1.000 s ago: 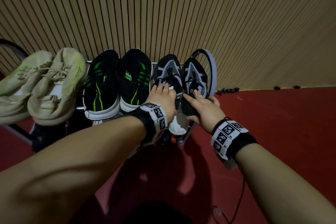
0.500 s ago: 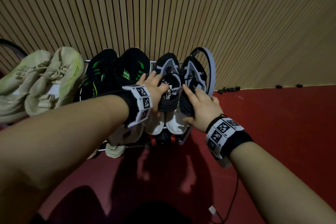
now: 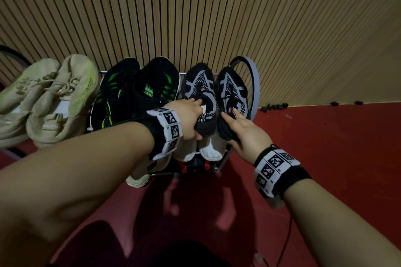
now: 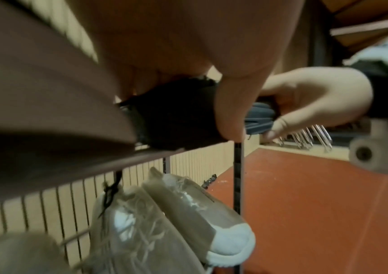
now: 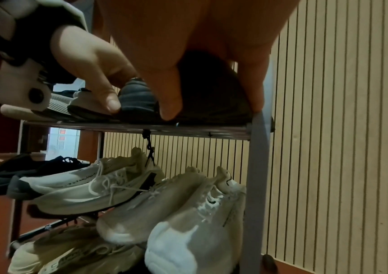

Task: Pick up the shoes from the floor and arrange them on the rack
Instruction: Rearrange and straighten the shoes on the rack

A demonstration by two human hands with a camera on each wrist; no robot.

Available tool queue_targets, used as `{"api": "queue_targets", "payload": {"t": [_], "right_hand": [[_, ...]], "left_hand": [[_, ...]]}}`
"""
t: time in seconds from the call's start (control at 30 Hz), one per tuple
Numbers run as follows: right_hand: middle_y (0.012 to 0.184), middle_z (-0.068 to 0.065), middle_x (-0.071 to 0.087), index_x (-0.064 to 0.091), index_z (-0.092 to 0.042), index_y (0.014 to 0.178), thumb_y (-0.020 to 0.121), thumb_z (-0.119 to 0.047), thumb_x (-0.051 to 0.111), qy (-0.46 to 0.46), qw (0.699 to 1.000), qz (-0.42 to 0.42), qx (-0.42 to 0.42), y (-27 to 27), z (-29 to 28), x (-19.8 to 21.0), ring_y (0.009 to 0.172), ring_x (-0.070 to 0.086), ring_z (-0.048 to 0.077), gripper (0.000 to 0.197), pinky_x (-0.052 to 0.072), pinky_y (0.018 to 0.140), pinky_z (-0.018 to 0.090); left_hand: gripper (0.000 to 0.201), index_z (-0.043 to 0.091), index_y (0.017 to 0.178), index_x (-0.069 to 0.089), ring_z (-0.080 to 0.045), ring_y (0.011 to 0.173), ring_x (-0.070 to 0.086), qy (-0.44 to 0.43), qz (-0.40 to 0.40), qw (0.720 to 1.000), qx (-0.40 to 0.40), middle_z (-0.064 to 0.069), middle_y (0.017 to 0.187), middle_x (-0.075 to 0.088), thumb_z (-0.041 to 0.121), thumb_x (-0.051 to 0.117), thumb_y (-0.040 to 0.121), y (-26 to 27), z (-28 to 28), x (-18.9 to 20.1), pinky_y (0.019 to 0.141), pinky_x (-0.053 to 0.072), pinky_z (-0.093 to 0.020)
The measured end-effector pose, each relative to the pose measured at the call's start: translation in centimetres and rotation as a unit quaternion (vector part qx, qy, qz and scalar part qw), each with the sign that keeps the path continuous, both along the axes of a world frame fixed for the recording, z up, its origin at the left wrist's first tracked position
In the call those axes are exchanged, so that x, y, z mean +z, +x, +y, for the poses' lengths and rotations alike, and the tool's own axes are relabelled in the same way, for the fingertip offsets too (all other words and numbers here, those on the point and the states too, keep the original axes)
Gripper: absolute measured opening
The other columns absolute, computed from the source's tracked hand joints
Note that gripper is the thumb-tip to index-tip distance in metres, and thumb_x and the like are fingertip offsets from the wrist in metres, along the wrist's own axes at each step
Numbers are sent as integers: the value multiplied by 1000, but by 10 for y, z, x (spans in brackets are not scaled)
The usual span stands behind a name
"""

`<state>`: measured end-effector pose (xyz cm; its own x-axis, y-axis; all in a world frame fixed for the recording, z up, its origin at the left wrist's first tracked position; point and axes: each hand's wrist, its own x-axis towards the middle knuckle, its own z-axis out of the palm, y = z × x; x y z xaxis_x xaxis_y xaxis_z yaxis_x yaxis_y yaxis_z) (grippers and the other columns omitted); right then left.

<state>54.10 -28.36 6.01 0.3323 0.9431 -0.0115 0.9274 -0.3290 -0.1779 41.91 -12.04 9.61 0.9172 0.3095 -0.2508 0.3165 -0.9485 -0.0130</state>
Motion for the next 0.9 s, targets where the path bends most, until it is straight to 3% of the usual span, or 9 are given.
{"api": "queue_targets", "payload": {"t": [0.27, 0.4, 0.47, 0.53, 0.67, 0.73, 0.8, 0.9], "right_hand": [[159, 6, 7, 8, -27, 151, 94, -16, 51, -41, 999, -17, -2, 2, 6, 7, 147, 6, 15, 72, 18, 118, 39], [159, 6, 10, 10, -26, 150, 93, -14, 53, -36, 999, -12, -4, 3, 8, 8, 147, 8, 16, 73, 17, 119, 40], [158, 6, 16, 13, -27, 150, 91, -15, 55, -9, 1000, 2, -11, -1, 9, 2, 147, 8, 15, 73, 13, 120, 41], [156, 5, 21, 16, -29, 149, 89, -15, 58, 7, 999, 18, -31, -6, 10, 0, 147, 8, 15, 75, 7, 119, 43], [154, 1, 22, 18, -36, 146, 84, -35, 61, -78, 994, -47, -67, -11, 21, 22, 145, 12, 18, 75, -11, 115, 53], [155, 1, 19, 20, -37, 145, 84, -52, 55, -134, 984, -86, -80, -16, 31, 40, 145, 10, 23, 72, -11, 113, 56], [157, 3, 11, 23, -35, 144, 85, -59, 50, -159, 974, -121, -107, -26, 44, 55, 145, 2, 31, 70, -8, 114, 56], [157, 8, 10, 26, -27, 144, 87, -56, 49, -69, 981, -157, -94, -57, 70, 69, 145, 0, 34, 68, -2, 116, 52]], "left_hand": [[74, 11, 139, 37, -30, 135, 33, 20, -52, 997, 56, -14, 150, 29, 48, 59, 78, 7, -10, -10, 108, 34, -40], [69, 9, 135, 42, -29, 135, 32, 16, -68, 994, 78, -13, 149, 30, 41, 65, 78, 11, -13, -11, 109, 32, -39], [75, 7, 137, 37, -29, 137, 30, 14, -77, 995, 67, -13, 150, 29, 44, 65, 78, 7, -9, -11, 112, 29, -38], [84, 5, 143, 26, -28, 142, 21, -6, -75, 997, 37, -14, 153, 23, 49, 63, 81, -1, -2, -10, 117, 19, -37], [99, 12, 147, 11, -27, 145, 4, -67, -77, 993, 63, -10, 157, 13, 55, 66, 76, -16, 9, 1, 118, 3, -39], [102, 19, 148, 10, -28, 145, -1, -91, -84, 988, 96, -6, 158, 9, 57, 68, 73, -28, 17, 10, 118, 0, -42], [102, 23, 148, 12, -29, 145, -2, -96, -83, 984, 128, -6, 158, 7, 59, 68, 71, -47, 30, 18, 118, -2, -44], [106, 26, 147, 16, -29, 145, 0, -92, -65, 978, 176, -5, 158, 7, 61, 72, 65, -85, 54, 25, 116, -1, -46]]}}
